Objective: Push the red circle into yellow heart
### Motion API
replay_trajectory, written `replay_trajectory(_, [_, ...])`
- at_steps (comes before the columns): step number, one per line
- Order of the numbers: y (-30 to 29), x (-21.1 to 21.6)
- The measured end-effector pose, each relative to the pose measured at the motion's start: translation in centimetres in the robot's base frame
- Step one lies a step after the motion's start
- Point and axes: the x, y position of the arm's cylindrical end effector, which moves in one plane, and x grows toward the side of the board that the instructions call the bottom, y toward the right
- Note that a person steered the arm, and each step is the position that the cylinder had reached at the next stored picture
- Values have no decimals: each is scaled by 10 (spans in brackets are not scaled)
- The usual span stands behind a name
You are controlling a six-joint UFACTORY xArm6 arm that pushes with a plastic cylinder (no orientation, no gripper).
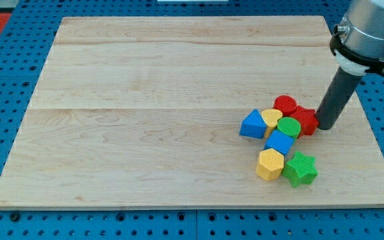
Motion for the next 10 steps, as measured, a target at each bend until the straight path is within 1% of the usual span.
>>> replay_trajectory(3, [-12,-13])
replay_trajectory(4, [-9,-46])
replay_trajectory(5, [-46,-59])
replay_trajectory(6, [-60,-66])
replay_trajectory(7, [-60,-44])
replay_trajectory(8, [-64,-35])
replay_trajectory(10, [-63,-35])
